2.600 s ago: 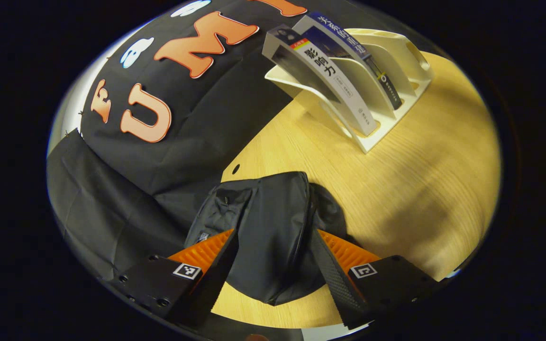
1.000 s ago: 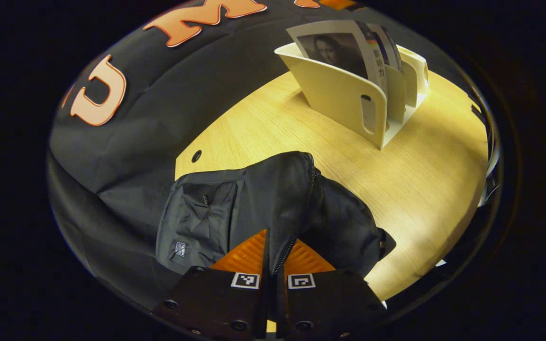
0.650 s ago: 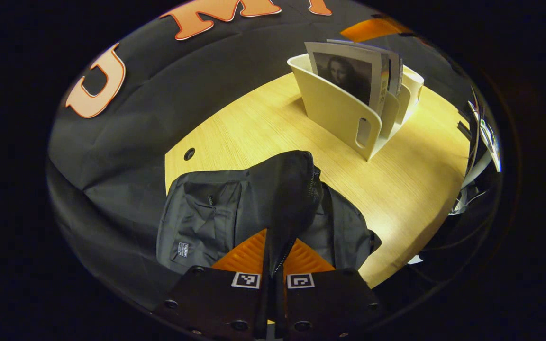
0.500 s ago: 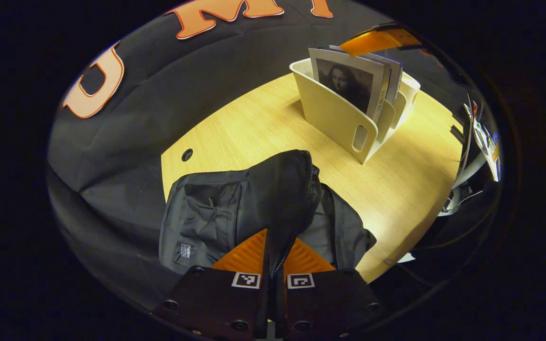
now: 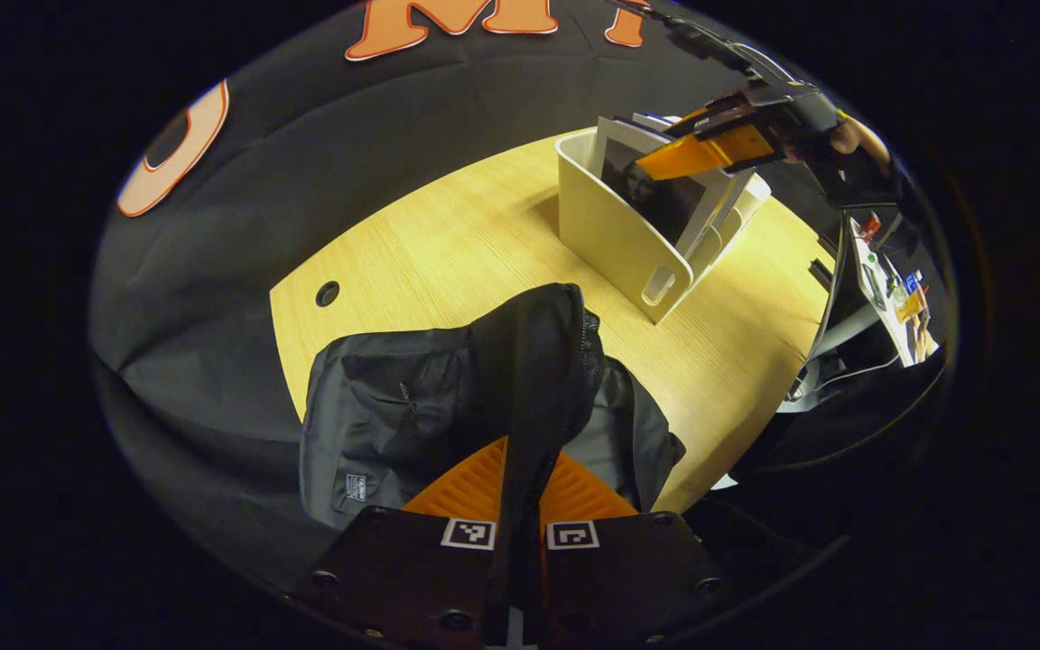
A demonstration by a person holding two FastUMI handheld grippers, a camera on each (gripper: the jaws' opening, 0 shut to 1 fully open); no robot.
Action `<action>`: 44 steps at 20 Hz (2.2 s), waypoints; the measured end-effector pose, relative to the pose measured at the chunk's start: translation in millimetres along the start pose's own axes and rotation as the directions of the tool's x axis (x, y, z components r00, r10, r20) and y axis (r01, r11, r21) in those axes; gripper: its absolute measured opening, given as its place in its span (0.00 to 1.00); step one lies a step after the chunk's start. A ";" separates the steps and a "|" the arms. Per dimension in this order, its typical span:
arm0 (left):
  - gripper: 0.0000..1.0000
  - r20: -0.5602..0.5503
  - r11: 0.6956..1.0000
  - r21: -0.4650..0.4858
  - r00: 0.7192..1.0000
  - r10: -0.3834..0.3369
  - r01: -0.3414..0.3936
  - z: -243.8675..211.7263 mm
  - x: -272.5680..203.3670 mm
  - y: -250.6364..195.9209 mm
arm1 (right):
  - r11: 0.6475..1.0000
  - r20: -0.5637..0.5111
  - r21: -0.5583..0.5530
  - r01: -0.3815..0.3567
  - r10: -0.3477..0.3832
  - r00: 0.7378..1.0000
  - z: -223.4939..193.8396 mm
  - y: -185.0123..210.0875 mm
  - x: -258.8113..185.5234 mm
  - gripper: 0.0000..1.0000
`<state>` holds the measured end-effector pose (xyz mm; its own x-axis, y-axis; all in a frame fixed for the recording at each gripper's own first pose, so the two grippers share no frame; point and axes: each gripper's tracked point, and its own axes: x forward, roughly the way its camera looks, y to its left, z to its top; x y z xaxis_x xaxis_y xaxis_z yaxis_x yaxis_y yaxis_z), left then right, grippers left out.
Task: Open the schoolbag, grab two books from the bookshelf and put them into the schoolbag.
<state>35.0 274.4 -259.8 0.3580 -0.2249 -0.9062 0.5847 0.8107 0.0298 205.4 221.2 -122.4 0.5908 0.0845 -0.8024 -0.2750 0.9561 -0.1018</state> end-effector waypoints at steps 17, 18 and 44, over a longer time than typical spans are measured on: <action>0.07 -0.063 0.991 0.121 0.996 -0.058 0.065 5.0 -2.7 13.9 | 0.995 -0.367 0.099 0.034 0.004 0.930 -12.6 -16.2 25.9 0.55; 0.07 -0.063 0.990 0.125 0.996 -0.055 0.062 4.4 -1.9 15.0 | 0.994 -0.375 0.098 0.048 -0.008 0.927 -13.7 -19.0 27.2 0.58; 0.05 -0.098 0.984 0.164 0.994 -0.050 0.066 -0.4 -1.9 10.5 | 0.962 -0.230 0.268 -0.050 0.114 0.966 -110.0 -3.3 -107.7 0.33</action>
<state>40.2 283.6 -258.0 0.2551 -0.2112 -0.9436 0.7182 0.6948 0.0387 59.3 178.0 -100.4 0.3653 0.1261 -0.9223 -0.0903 0.9909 0.0997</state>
